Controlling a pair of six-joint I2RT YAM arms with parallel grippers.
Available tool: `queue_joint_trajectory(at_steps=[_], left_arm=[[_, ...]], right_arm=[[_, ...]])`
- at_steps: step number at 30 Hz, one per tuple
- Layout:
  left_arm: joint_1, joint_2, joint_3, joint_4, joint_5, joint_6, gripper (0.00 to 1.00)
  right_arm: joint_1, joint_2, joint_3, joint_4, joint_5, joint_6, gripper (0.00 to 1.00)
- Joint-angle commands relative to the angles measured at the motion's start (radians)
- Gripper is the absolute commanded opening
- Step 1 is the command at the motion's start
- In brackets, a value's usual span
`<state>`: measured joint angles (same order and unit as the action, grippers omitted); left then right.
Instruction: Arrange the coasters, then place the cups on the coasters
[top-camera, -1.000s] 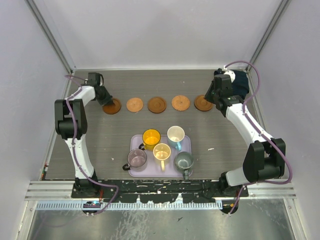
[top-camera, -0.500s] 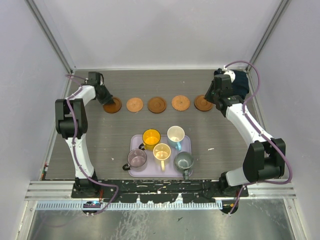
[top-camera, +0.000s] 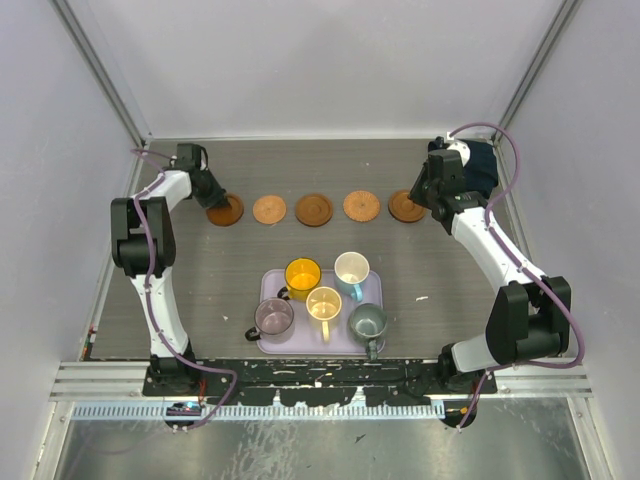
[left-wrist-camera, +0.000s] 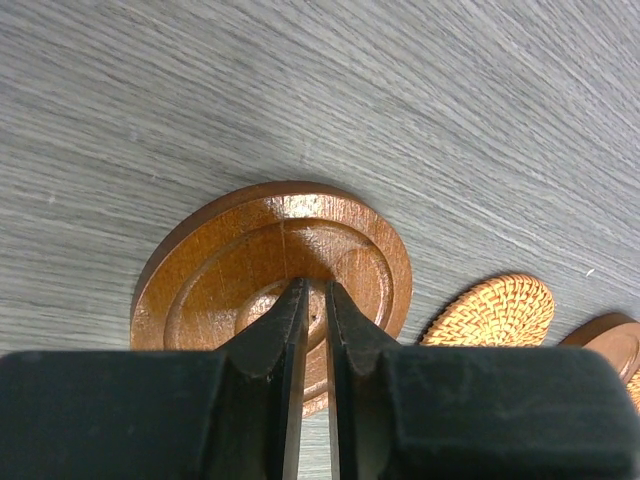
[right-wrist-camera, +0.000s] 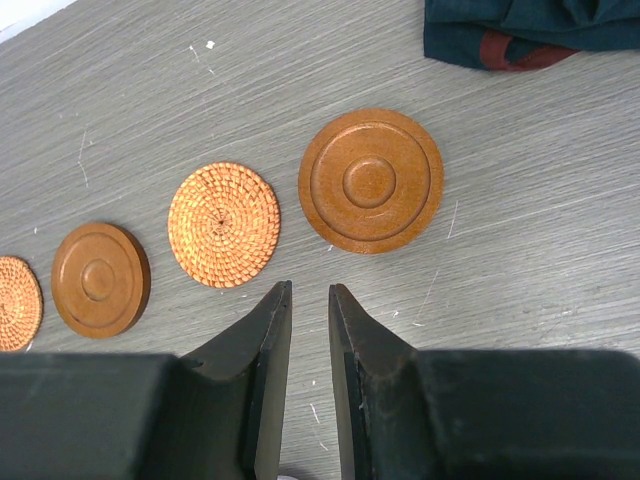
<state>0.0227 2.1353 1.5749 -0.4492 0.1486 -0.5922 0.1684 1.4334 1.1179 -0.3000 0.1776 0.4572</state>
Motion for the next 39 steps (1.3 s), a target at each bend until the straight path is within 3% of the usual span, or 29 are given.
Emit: queue_joint_trajectory(at_steps=[1, 39], left_arm=[[0.005, 0.002, 0.006, 0.031, 0.002, -0.002, 0.15], [0.006, -0.219, 0.022, 0.088, 0.073, 0.05, 0.23]], right_arm=[[0.005, 0.004, 0.006, 0.041, 0.008, -0.012, 0.27], [0.011, -0.043, -0.007, 0.039, 0.025, -0.019, 0.28]])
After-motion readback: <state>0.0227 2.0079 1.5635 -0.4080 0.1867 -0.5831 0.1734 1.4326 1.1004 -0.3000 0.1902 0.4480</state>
